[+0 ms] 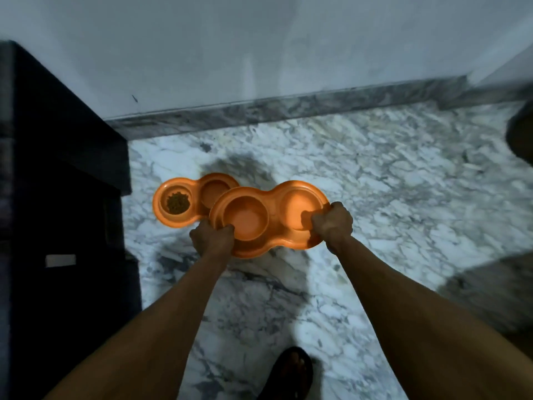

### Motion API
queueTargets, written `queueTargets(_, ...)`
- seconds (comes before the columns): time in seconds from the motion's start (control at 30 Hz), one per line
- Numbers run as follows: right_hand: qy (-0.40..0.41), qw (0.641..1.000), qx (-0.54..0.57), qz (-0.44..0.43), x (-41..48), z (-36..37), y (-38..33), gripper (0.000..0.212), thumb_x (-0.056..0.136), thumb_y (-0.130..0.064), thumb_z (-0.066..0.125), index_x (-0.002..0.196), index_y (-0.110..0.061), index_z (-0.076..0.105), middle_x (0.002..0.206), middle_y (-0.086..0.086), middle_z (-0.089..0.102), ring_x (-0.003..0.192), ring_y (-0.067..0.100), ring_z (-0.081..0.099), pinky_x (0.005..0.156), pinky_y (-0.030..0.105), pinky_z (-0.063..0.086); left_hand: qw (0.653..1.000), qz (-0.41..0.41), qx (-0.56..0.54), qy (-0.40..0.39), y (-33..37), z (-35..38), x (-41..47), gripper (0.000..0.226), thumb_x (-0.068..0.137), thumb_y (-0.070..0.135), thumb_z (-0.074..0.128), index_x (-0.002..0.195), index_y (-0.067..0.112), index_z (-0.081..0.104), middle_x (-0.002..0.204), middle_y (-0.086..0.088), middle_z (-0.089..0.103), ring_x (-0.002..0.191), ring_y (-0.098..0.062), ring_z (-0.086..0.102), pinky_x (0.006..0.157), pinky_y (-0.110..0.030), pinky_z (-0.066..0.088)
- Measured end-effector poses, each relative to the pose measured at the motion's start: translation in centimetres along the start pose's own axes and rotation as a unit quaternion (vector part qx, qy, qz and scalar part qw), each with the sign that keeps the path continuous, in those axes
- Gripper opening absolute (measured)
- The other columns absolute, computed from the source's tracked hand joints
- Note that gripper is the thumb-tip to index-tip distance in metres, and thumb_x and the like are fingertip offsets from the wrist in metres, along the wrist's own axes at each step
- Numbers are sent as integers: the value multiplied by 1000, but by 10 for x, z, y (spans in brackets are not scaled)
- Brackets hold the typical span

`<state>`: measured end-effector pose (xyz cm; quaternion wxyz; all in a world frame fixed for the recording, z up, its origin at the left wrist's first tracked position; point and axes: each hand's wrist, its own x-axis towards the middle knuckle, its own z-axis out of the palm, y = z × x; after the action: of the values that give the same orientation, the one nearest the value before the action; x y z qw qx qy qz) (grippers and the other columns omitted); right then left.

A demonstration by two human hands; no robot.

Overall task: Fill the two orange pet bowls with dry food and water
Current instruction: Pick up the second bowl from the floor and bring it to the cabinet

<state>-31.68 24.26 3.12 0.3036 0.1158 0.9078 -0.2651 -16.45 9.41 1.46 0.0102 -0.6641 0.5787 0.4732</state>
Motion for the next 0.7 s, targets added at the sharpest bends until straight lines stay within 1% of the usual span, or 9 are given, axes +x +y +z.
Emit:
queueTargets(0.1,12,999,42,-18,-59,-64,-51,50,75,-21,69,121,-8,54,124,14,57,112,34,56,88,39,47,999,35,-36,16,70,-69,-59,51,79,17,73,127,2,60,122,-21,63,116,-39,58,99,-45,47)
queueTargets(0.2,30,996,71,-34,-121,-123,-98,45,77,-20,65,119,-8,56,111,11,58,101,31,56,90,42,51,996,53,-70,21,130,-136,-116,49,82,13,72,126,-3,59,116,-19,63,114,-37,59,97,-42,47)
queueTargets(0.3,28,993,108,-45,-189,-182,-142,48,76,-20,67,122,-10,57,101,9,55,95,30,56,90,49,54,993,71,-87,22,184,-203,-176,36,81,16,70,113,0,67,98,-8,62,105,-34,62,92,-41,49)
queueTargets(0.37,30,990,125,-60,-235,-222,-171,51,76,-22,67,124,-11,57,99,7,54,96,32,58,90,50,54,990,94,-97,33,212,-246,-213,30,74,23,71,98,7,72,95,-12,70,98,-35,66,88,-44,54)
queueTargets(0.43,27,986,143,-78,-277,-255,-194,52,75,-24,68,124,-13,57,100,6,54,100,33,59,90,50,55,985,108,-124,47,234,-284,-246,26,72,25,73,93,10,72,94,-15,71,97,-34,67,86,-46,55)
queueTargets(0.47,28,984,151,-87,-293,-268,-203,51,74,-25,69,122,-13,58,100,6,56,100,33,60,89,50,55,983,109,-141,51,242,-300,-259,31,72,24,74,99,9,72,99,-15,70,101,-33,66,88,-47,55)
queueTargets(0.53,35,980,166,-104,-329,-292,-222,43,71,-26,70,112,-16,60,99,7,60,97,33,61,87,50,55,977,116,-166,60,255,-332,-282,62,66,32,74,122,4,65,114,-15,68,110,-32,64,93,-48,53)
queueTargets(0.6,31,977,174,-119,-366,-308,-237,40,72,-26,70,109,-16,59,97,6,58,95,32,60,86,50,56,971,134,-183,75,264,-364,-302,82,56,39,70,129,1,60,119,-18,68,111,-34,64,92,-48,54)
queueTargets(0.7,27,973,178,-146,-415,-317,-257,55,69,-31,68,121,-16,59,105,7,60,100,34,61,85,52,57,969,131,-191,89,270,-413,-329,70,64,34,75,127,5,64,115,-14,70,107,-31,65,92,-42,53)
